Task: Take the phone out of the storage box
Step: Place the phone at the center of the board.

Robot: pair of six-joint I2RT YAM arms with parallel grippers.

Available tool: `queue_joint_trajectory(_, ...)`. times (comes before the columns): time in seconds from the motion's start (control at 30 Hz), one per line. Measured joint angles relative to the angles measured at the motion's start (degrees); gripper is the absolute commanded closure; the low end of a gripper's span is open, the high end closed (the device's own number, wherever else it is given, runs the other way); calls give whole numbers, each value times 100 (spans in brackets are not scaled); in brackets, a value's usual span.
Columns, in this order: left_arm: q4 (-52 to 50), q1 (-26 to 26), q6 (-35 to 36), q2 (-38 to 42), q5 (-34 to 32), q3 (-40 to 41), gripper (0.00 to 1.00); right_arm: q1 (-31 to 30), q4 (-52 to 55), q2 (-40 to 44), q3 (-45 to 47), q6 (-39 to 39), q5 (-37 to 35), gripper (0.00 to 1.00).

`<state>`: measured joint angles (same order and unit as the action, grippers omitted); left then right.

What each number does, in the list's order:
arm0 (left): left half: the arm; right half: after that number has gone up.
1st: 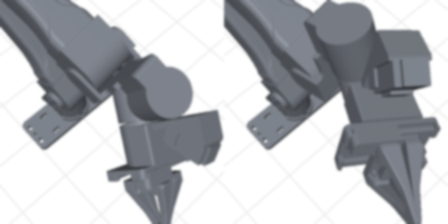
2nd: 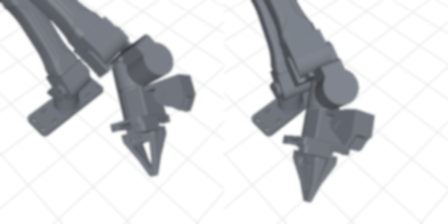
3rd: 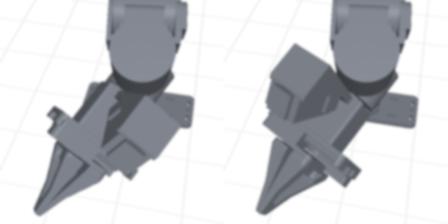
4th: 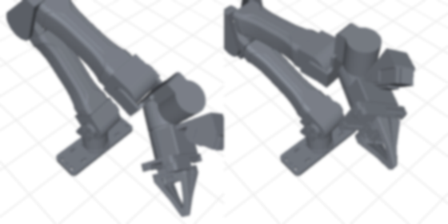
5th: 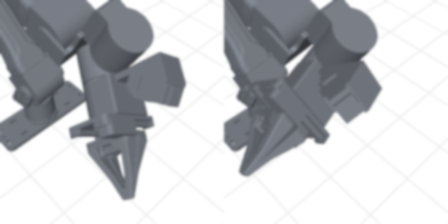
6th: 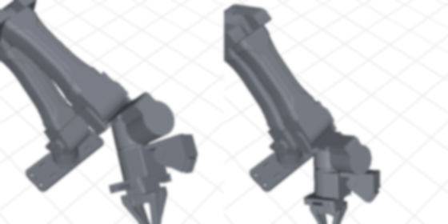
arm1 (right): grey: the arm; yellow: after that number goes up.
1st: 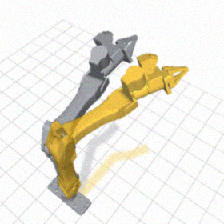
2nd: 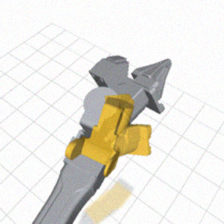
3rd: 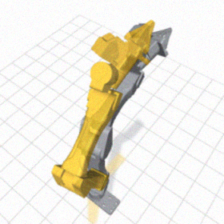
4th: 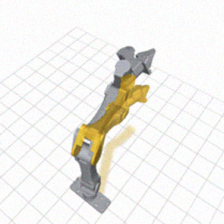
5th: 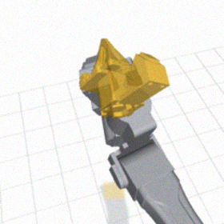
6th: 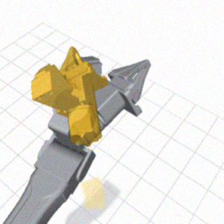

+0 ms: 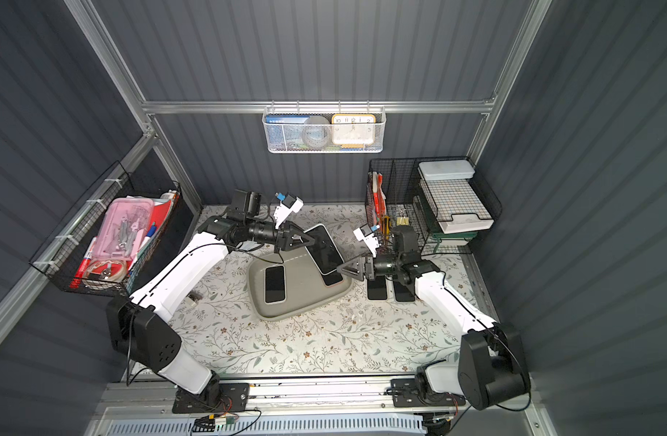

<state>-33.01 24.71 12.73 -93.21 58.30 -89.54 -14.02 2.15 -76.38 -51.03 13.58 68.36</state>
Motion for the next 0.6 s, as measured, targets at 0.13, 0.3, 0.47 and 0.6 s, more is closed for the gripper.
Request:
queue_joint_trajectory(0.13,-146,7,42,0,374,-46,100,-4,0,0,-33,-55,131,41)
queue_joint_trajectory(0.3,-203,7,98,-31,656,-98,100,-7,-144,-4,-48,109,260,54)
queue_joint_trajectory(0.47,-199,7,162,-109,678,-133,100,-81,-439,-4,-48,365,328,60)
queue_joint_trajectory(0.6,-214,7,219,-205,815,-144,94,-186,-723,-2,-35,579,345,69)
